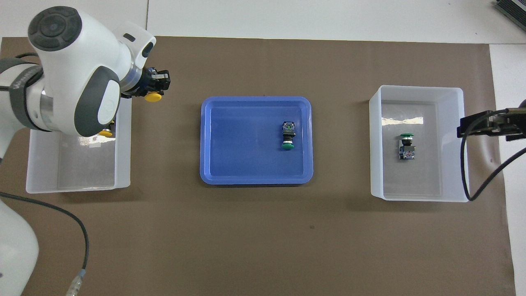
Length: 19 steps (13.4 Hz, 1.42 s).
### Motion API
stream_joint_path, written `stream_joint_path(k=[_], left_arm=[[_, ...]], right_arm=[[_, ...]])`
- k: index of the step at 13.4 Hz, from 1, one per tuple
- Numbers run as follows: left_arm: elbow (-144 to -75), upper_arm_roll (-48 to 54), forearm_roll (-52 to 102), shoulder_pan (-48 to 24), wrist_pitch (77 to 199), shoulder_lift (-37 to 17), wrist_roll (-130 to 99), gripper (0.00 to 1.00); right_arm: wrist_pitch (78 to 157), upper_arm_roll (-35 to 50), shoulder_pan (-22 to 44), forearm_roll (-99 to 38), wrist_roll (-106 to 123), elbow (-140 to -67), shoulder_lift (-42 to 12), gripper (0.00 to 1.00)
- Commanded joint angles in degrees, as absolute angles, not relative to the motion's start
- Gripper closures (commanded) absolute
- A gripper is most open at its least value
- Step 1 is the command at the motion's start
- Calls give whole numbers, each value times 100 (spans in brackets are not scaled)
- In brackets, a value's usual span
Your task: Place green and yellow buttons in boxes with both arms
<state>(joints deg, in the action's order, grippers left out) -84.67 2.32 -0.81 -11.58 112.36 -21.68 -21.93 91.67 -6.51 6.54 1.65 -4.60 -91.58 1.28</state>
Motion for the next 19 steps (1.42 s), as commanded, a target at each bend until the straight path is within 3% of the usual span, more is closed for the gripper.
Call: stream_joint_path(k=[1,3,7,15,19], left_arm=[[-8481,264,-26,-618,10794,-1978,-1182,100],[-8560,264,-18,-100,10653,-1934,-199,100],[-9350,264,-18,798,11451,-1697,1245,100],[-10764,255,-18,1020,13172,-1679,1441,100],[-11118,255,-17,1020,13974,-1915,1433,100]], right_arm=[[9710,-615,1045,272,-798,-9413,141,0],[10122,-615,1326,185,-870,-9361,-244,0],[11458,-615,2213,281,-1765,-9158,-1403,0],[13523,-554,3172,114,-3199,-9255,-3048,0],[13947,-545,3208,237,-2989,-9737,-3129,0]])
